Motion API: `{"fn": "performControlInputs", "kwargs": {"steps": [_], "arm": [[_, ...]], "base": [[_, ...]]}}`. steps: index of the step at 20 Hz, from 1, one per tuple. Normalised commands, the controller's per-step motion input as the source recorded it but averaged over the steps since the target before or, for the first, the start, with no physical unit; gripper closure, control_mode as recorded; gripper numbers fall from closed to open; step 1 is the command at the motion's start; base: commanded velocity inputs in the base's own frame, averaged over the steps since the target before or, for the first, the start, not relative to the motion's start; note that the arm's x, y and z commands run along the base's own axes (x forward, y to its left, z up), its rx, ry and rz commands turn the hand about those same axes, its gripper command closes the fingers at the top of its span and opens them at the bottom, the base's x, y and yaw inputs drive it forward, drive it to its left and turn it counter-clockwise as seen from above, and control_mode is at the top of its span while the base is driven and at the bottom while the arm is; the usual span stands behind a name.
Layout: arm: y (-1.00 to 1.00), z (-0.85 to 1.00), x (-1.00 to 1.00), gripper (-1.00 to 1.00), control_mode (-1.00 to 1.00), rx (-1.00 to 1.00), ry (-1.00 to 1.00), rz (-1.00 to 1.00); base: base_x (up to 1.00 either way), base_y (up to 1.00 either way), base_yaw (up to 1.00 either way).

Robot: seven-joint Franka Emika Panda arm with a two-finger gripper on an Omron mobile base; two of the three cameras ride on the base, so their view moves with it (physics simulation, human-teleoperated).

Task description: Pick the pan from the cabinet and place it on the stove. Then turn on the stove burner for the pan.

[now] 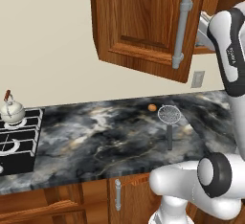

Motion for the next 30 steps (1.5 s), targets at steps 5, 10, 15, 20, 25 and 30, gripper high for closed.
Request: {"fn": "performControlInputs", "kwargs": {"steps": [5, 10, 15, 20, 25, 30], "arm": [[0.85, 0.00, -0.29, -1.00, -1.00, -0.01, 0.02, 0.10], [0.99, 0.00, -0.46, -1.00, -1.00, -0.04, 0.01, 0.14], [1.00, 0.00, -0.37, -1.00, -1.00, -0.04, 0.00, 0.12], [1.00, 0.00, -0.16, -1.00, -1.00, -0.03, 0.00, 0.07], [1.00, -0.02, 0.00, -1.00, -1.00, -0.05, -0.01, 0.01], [0.39, 0.11, 0.01, -1.00, -1.00, -0.08, -0.22, 0.00]], "base": [[0.00, 0.00, 0.00], [0.00, 0.00, 0.00], [0.00, 0.00, 0.00], [0.00, 0.00, 0.00], [0.00, 0.00, 0.00], [0.00, 0.00, 0.00]]}}
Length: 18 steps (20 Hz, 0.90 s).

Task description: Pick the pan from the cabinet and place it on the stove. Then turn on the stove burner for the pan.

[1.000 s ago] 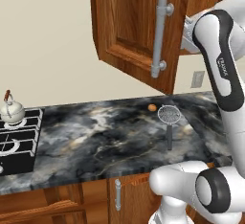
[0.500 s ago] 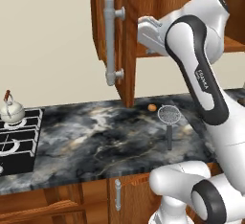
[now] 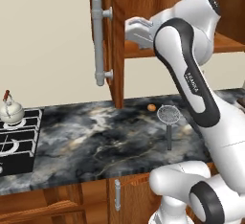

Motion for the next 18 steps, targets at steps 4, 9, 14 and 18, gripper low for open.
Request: {"fn": "performControlInputs", "kwargs": {"steps": [4, 9, 14, 18], "arm": [[-0.19, 0.11, 0.11, -1.00, -1.00, 0.00, -0.38, 0.00], [-0.44, 0.04, 0.01, -1.00, -1.00, 0.00, -0.19, -0.02], [-0.47, 0.16, 0.17, -1.00, -1.00, 0.00, 0.01, -0.14], [-0.56, 0.19, 0.26, -1.00, -1.00, 0.00, 0.10, -0.18]], "base": [[0.00, 0.00, 0.00], [0.00, 0.00, 0.00], [0.00, 0.00, 0.00], [0.00, 0.00, 0.00]]}}
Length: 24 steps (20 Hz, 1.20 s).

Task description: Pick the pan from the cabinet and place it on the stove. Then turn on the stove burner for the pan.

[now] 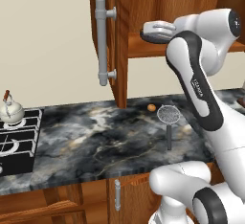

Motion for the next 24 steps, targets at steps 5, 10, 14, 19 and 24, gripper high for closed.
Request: {"fn": "performControlInputs", "kwargs": {"steps": [5, 10, 14, 19, 24], "arm": [[-0.64, 0.00, 0.29, -1.00, -1.00, 0.00, 0.10, -0.20], [-0.62, 0.00, 0.31, -1.00, -1.00, 0.00, 0.05, -0.19], [-0.58, 0.00, 0.37, -1.00, -1.00, 0.00, 0.04, -0.18], [-0.50, -0.03, 0.36, -1.00, -1.00, 0.00, 0.00, -0.20], [-0.39, -0.06, 0.38, -1.00, -1.00, 0.00, 0.00, -0.23]], "base": [[0.00, 0.00, 0.00], [0.00, 0.00, 0.00], [0.00, 0.00, 0.00], [0.00, 0.00, 0.00], [0.00, 0.00, 0.00]]}}
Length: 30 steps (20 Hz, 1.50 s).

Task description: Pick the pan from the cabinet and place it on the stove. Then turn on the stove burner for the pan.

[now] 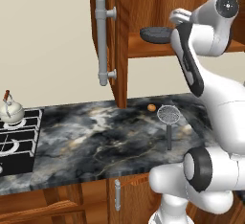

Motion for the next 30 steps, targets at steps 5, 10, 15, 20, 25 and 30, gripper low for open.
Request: {"fn": "performControlInputs", "kwargs": {"steps": [5, 10, 15, 20, 25, 30], "arm": [[-0.29, -0.08, 0.36, -1.00, -1.00, 0.00, 0.04, -0.24], [-0.29, 0.00, 0.34, -1.00, -1.00, 0.00, 0.10, -0.27], [-0.22, 0.00, 0.27, -1.00, -1.00, 0.00, 0.11, -0.26], [-0.18, -0.02, 0.15, -1.00, -1.00, 0.00, 0.08, -0.15], [-0.20, -0.13, 0.14, -1.00, -1.00, 0.01, 0.07, -0.04], [-0.23, -0.16, 0.15, -1.00, -1.00, 0.04, 0.00, 0.00]], "base": [[0.00, 0.00, 0.00], [0.00, 0.00, 0.00], [0.00, 0.00, 0.00], [0.00, 0.00, 0.00], [0.00, 0.00, 0.00], [0.00, 0.00, 0.00]]}}
